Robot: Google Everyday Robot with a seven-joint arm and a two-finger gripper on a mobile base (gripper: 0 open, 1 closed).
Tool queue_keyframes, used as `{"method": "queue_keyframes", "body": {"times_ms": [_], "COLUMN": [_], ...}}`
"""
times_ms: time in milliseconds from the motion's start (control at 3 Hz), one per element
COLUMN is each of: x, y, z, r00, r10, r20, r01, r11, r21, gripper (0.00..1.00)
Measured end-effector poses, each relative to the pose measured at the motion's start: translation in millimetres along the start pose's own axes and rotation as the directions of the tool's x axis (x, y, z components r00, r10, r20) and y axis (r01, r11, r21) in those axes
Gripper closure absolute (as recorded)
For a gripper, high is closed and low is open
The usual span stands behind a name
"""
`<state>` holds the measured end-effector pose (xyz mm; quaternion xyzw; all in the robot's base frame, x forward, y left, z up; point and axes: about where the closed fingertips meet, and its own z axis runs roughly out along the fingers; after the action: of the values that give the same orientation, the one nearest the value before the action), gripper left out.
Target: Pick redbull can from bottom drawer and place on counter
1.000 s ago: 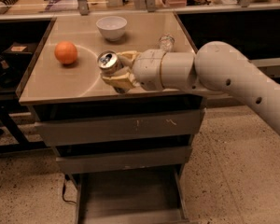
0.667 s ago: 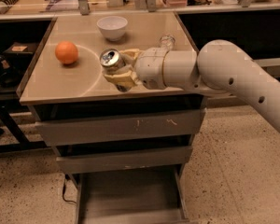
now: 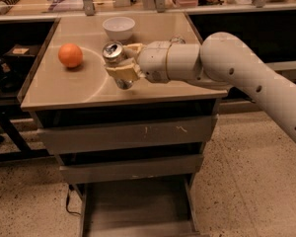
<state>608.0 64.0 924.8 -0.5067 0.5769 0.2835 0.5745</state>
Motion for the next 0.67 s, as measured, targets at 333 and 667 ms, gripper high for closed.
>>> {"method": "queue_keyframes", "body": {"times_ms": [333, 667], "x": [7, 16], "y": [-12, -23], "z": [14, 25], "r00": [0.999, 0.997], "r10": [0.043, 0.079], "r20": [-0.004, -0.022], "r01": [-0.044, -0.08], "r11": [0.9988, 0.9955], "r21": [-0.023, -0.051], "gripper": [1.0, 1.0]}}
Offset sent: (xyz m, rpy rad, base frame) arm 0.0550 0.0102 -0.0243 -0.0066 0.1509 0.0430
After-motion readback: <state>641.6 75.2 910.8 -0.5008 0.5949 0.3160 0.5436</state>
